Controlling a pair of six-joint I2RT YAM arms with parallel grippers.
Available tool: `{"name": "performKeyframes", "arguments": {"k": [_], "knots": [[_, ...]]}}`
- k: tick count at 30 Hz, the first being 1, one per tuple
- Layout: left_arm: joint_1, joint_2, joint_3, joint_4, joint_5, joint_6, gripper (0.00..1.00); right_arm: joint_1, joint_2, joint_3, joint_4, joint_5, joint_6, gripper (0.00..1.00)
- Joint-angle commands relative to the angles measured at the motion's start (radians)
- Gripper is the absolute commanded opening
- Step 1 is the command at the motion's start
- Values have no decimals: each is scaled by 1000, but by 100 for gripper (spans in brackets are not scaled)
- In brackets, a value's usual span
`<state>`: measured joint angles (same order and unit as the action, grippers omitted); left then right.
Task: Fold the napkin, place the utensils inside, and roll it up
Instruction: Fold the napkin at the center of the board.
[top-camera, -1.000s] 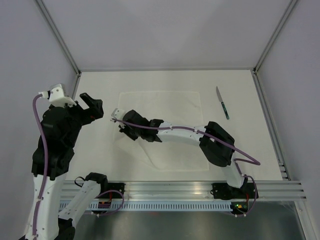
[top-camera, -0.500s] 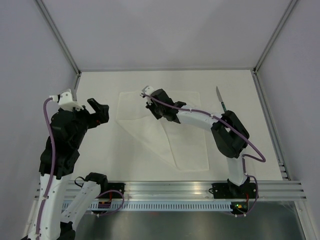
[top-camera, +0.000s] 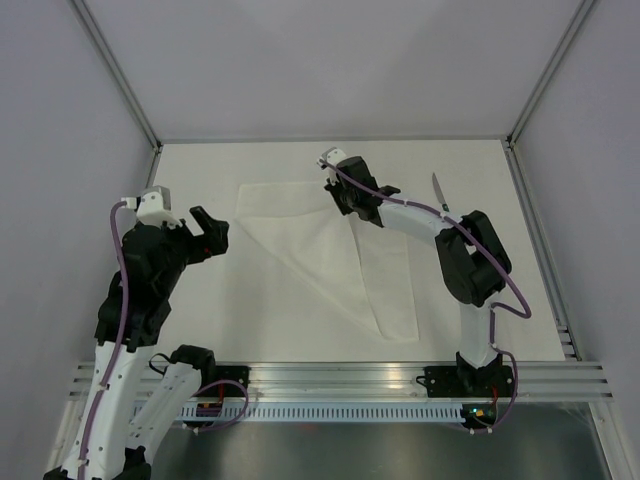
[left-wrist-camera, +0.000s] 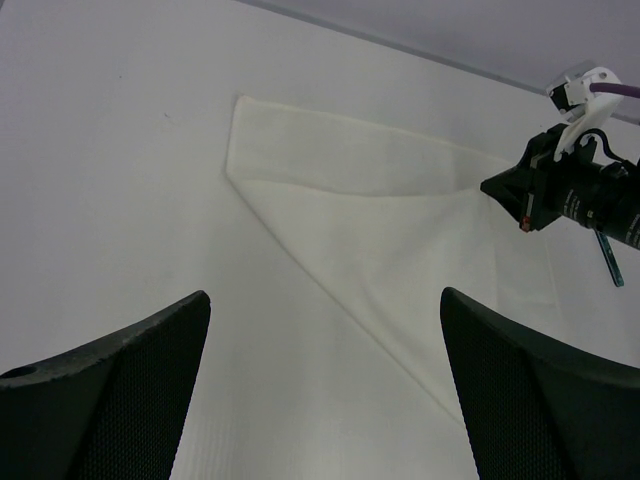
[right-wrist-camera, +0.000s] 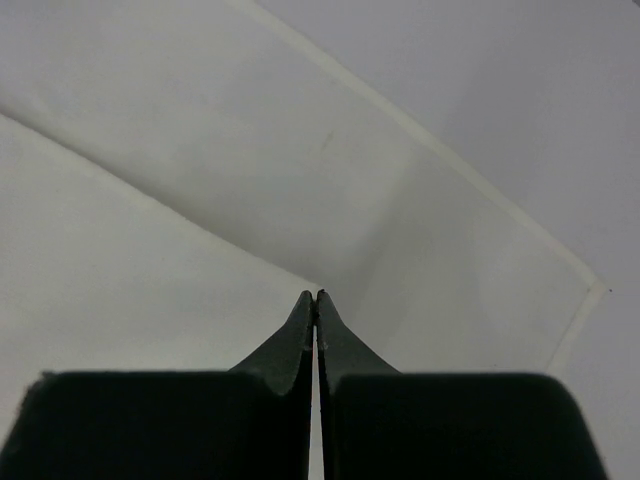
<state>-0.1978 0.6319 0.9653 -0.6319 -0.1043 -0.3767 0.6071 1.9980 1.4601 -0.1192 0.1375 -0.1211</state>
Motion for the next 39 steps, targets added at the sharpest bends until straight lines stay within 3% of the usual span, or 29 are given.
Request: {"name": "performKeyframes", "arguments": {"k": [1, 27, 39], "knots": [[3, -6, -14, 55, 26, -2, 100, -35, -19, 3, 33, 28, -15, 1], [3, 5, -51, 70, 26, 5, 100, -253, 54, 152, 32, 10, 0, 0], [5, 14, -62, 75, 28, 5, 100, -296, 97, 174, 29, 7, 3, 0]]}}
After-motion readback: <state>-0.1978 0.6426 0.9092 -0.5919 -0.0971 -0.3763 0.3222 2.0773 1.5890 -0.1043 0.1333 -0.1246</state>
